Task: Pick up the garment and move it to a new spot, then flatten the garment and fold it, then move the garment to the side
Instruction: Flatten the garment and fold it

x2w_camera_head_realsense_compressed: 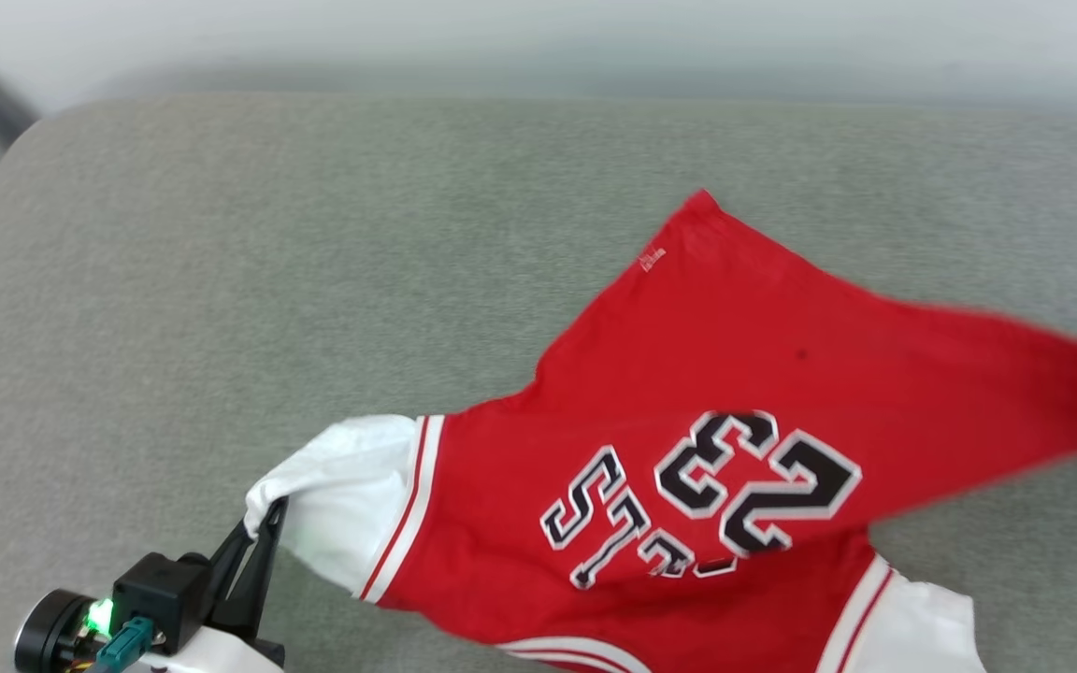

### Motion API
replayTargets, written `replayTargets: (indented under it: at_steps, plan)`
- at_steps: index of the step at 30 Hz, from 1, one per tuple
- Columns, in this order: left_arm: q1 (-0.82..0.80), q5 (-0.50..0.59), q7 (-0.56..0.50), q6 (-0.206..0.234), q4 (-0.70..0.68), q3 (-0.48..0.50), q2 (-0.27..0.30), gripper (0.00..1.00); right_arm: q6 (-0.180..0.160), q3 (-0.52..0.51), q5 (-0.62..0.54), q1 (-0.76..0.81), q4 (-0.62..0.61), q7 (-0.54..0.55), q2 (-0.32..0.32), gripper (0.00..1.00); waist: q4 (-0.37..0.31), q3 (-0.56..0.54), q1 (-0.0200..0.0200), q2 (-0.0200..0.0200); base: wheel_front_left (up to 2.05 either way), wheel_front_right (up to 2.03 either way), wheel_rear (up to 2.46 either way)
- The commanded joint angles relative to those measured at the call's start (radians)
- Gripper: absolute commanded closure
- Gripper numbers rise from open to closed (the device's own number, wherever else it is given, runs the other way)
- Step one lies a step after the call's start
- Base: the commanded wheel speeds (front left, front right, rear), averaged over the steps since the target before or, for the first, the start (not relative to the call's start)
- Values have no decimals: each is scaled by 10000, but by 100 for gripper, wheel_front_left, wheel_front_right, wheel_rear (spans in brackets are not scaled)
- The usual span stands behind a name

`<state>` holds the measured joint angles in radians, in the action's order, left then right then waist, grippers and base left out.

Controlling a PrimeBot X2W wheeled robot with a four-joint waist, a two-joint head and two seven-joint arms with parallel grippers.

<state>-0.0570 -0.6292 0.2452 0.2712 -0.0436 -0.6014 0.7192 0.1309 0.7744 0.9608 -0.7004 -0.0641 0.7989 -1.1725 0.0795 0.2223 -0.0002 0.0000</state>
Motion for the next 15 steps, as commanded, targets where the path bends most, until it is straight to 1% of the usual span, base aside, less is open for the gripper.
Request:
replayTargets:
  at_steps: [1,4,7,12,15]
  plan:
    - [160,-60,14,25,-28,50,68,100,-4,-12,128,516,-48,-203,-136,100,-267,-140,2,0,0,0,0]
    - [232,-83,23,16,-52,63,115,100,-6,-91,464,1831,103,-759,-488,100,-441,-141,2,0,0,0,0]
    - [259,-110,29,-1,-71,48,122,100,-4,-62,715,3222,354,-1309,-558,100,-546,-124,2,0,0,0,0]
    - [253,-109,10,-23,-61,20,165,100,-6,-157,959,5246,987,-2105,-186,100,-611,-73,2,0,0,0,0]
    - [248,-116,6,-15,-60,20,187,100,-6,-438,1041,6001,1307,-2489,206,100,-628,-38,2,0,0,0,0]
